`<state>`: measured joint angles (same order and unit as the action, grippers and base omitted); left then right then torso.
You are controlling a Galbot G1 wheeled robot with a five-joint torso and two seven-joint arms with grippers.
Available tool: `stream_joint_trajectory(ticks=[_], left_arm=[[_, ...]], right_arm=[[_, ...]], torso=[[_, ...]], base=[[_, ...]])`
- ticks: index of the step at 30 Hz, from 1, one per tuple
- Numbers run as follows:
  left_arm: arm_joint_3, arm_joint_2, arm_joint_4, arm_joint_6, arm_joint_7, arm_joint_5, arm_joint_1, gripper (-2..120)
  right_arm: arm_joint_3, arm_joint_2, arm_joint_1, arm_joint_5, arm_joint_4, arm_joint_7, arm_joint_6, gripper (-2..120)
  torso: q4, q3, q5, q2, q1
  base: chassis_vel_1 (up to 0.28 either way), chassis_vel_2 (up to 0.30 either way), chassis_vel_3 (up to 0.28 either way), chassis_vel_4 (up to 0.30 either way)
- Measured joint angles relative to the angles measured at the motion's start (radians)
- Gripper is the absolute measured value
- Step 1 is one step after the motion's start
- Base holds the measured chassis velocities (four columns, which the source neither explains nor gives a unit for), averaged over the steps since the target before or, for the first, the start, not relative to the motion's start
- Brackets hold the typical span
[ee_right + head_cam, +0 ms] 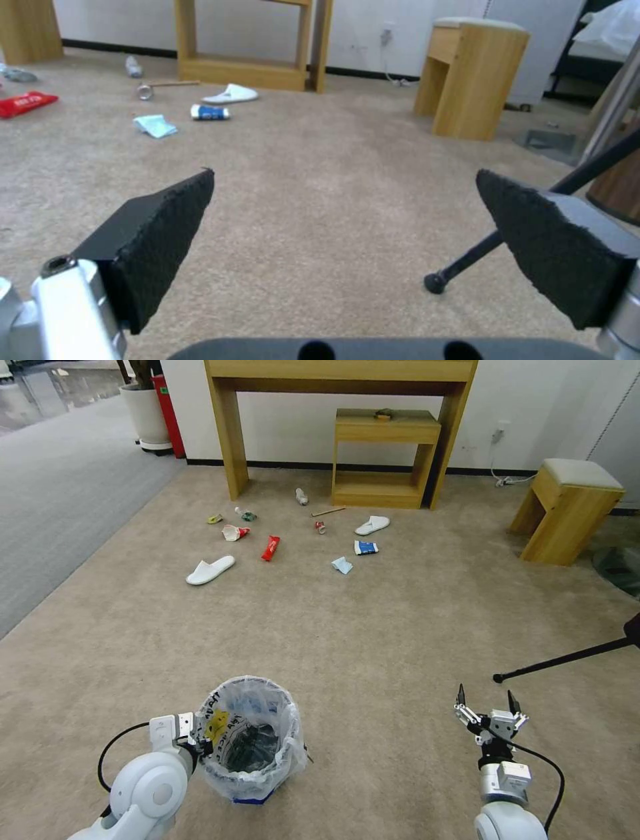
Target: Pick up the trash bin and place the garbage on the floor into it.
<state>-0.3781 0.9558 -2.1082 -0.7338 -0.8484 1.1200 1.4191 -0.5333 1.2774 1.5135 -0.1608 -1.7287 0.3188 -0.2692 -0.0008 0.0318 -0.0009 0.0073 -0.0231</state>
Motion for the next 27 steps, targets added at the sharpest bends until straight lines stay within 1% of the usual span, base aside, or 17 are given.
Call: stream_joint_trajectory(ticks=[8, 11, 12, 14, 18, 25, 27], left_arm=[[-0.063, 0.003, -0.061, 0.004, 0.014, -0.015, 0.014, 0], [-0.101, -0.005, -0.09, 0.004, 0.02, -0.005, 0.022, 0], [-0.101, -0.005, -0.09, 0.004, 0.02, -0.005, 0.022, 0], [-0.126, -0.003, -0.112, 0.005, 0.024, -0.002, 0.026, 0], [-0.145, 0.002, -0.14, 0.006, 0.029, -0.004, 0.038, 0], [-0.152, 0.024, -0.151, 0.007, 0.044, -0.028, 0.061, 0], [-0.151, 0.041, -0.154, 0.009, 0.058, -0.053, 0.071, 0]], right_arm=[[0.013, -0.018, 0.003, -0.03, -0.035, 0.018, 0.023, 100], [0.018, -0.029, 0.007, -0.082, -0.071, 0.04, 0.048, 100], [0.018, -0.029, 0.007, -0.082, -0.071, 0.04, 0.048, 100], [0.018, -0.036, 0.014, -0.099, -0.085, 0.053, 0.06, 100], [0.012, -0.045, 0.026, -0.1, -0.097, 0.067, 0.074, 100], [0.002, -0.047, 0.043, -0.079, -0.107, 0.08, 0.081, 100], [-0.008, -0.048, 0.057, -0.062, -0.113, 0.085, 0.081, 100]], torso=[[0.0003, 0.0, 0.0005, 0.0, 0.0], [0.0001, 0.0, 0.0005, 0.0, 0.0], [0.0001, 0.0, 0.0005, 0.0, 0.0], [0.0002, 0.0, 0.0006, 0.0, 0.0], [0.0, 0.0, 0.0008, 0.0, 0.0], [0.0001, 0.0, 0.0007, 0.0, 0.0], [0.0002, 0.0, 0.0006, 0.0, 0.0]], base=[[0.0, 0.0, 0.0, 0.0], [0.0, 0.0, 0.0, 0.0], [0.0, 0.0, 0.0, 0.0], [0.0, 0.0, 0.0, 0.0], [0.0, 0.0, 0.0, 0.0], [0.0, 0.0, 0.0, 0.0], [0.0, 0.0, 0.0, 0.0]])
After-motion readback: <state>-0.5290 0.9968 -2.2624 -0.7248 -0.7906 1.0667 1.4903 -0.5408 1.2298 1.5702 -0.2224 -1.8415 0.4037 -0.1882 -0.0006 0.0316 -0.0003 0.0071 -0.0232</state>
